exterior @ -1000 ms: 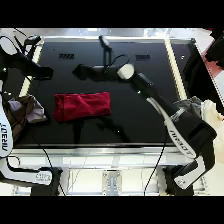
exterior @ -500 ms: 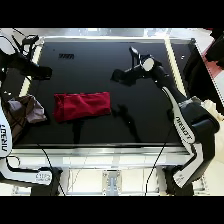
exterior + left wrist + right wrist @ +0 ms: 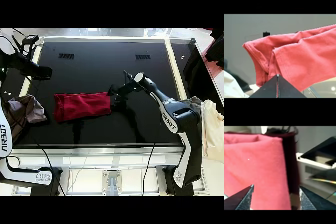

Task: Fold the shirts.

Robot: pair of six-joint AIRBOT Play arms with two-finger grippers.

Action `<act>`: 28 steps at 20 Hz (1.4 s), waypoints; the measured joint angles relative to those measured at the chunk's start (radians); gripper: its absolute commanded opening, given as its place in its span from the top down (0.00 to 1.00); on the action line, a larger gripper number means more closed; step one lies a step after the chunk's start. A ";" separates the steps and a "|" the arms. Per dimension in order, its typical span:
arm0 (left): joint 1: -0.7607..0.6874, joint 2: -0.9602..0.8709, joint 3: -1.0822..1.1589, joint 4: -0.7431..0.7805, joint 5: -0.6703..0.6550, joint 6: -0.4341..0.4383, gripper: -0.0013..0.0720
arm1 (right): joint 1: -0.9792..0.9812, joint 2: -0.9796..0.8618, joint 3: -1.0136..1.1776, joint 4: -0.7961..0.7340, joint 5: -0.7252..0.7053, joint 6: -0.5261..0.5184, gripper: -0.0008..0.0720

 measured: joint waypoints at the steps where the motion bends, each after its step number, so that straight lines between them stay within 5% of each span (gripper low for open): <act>1: 0.000 0.000 0.000 0.000 0.000 0.000 0.96 | 0.015 -0.011 0.000 0.017 0.004 -0.009 0.19; 4: 0.000 0.000 0.000 0.000 0.000 0.000 0.96 | 0.060 -0.030 0.003 0.071 -0.003 -0.054 0.56; 5: 0.000 0.000 0.000 0.000 0.000 0.000 0.96 | 0.074 -0.032 0.009 0.096 -0.011 -0.071 0.85; 6: 0.000 0.000 0.000 0.000 0.000 0.000 0.96 | 0.084 -0.034 0.018 0.115 -0.020 -0.083 0.97; 12: 0.000 0.000 0.000 0.000 0.000 0.000 0.96 | 0.054 -0.029 0.163 0.109 -0.016 -0.109 0.97; 20: 0.000 0.000 0.000 0.000 0.000 0.000 0.96 | -0.242 0.157 0.289 -0.312 0.221 -0.023 0.97; 28: 0.000 -0.013 0.000 0.000 0.000 0.000 0.96 | -0.600 0.407 0.255 -0.554 0.435 -0.005 0.97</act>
